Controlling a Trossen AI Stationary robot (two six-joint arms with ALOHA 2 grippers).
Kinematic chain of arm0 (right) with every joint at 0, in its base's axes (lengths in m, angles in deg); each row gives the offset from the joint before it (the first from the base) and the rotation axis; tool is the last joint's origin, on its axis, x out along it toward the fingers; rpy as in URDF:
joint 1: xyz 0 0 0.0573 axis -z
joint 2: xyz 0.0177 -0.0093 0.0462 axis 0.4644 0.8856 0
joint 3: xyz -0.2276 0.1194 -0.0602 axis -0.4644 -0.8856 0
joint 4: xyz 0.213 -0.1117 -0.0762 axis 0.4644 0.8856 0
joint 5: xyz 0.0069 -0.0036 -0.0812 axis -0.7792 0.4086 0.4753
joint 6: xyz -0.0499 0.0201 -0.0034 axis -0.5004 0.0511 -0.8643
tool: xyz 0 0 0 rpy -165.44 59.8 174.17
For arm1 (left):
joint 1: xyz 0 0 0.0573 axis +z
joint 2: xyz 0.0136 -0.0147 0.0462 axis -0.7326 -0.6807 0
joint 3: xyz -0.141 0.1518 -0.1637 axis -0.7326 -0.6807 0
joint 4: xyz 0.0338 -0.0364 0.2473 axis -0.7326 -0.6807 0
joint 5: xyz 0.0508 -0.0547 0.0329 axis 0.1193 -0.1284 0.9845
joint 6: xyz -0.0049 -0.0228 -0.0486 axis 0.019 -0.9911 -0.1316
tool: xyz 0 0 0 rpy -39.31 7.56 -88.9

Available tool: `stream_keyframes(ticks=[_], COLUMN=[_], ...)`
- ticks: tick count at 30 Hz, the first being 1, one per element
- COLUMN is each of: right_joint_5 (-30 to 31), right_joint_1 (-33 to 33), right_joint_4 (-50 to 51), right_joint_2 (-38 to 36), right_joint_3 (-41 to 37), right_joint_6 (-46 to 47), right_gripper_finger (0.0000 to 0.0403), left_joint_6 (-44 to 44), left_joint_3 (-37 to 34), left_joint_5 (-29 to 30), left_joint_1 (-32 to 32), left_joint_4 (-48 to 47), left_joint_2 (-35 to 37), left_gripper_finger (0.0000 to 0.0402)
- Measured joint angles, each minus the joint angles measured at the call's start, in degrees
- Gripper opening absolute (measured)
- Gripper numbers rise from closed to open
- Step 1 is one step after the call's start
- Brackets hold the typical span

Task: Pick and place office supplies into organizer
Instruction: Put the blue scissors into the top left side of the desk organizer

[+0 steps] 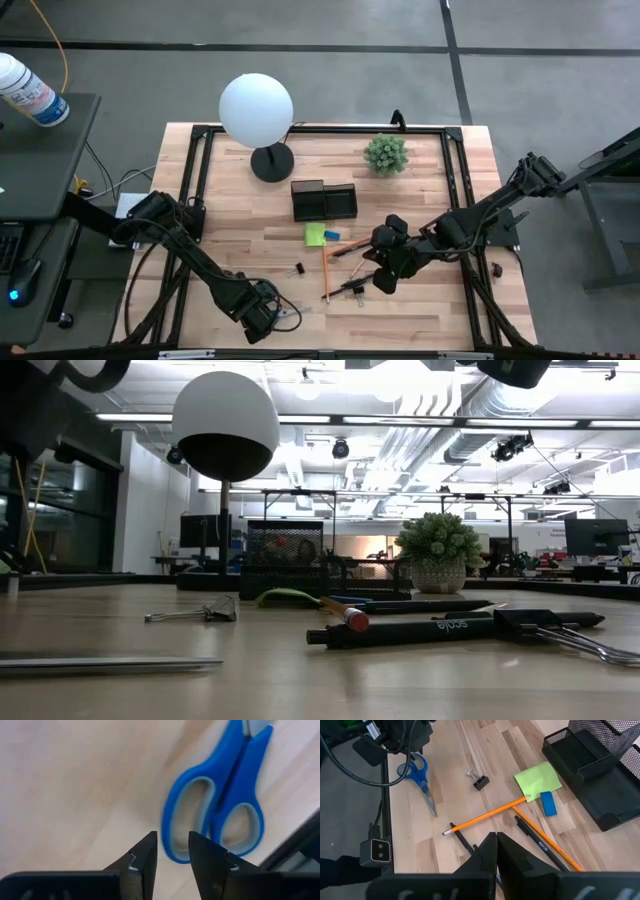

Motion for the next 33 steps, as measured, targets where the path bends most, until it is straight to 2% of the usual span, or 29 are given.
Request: stream_keyframes(ticks=[9,16,19,23,33], right_joint_5=[0.4,0.6,0.7,0.7,0.9], right_joint_1=[0.0,0.5,0.8,0.9,-0.5], right_joint_4=[0.1,1.0,1.4,1.6,2.1], right_joint_2=[0.0,0.0,0.0,0.0,-2.1], right_joint_3=[0.0,0.0,0.0,0.0,0.0], right_joint_6=[-0.4,-0.4,-0.4,-1.5,-0.7], right_gripper_finger=[0.0000,0.0000,0.0000,0.0000,0.0000], left_joint_6=[-0.4,2.5,2.6,3.3,3.3], left_joint_3=[-4.5,-4.7,-4.8,-4.8,-4.9], left_joint_5=[-2.3,-2.1,-2.4,-2.2,2.7], left_joint_1=[0.1,0.1,0.1,0.0,0.0], left_joint_4=[3.4,4.3,4.4,5.4,5.6], left_joint_2=[0.4,0.3,0.3,1.2,6.6], left_gripper_finger=[0.0100,0.0012,0.0021,0.0006,0.0003])
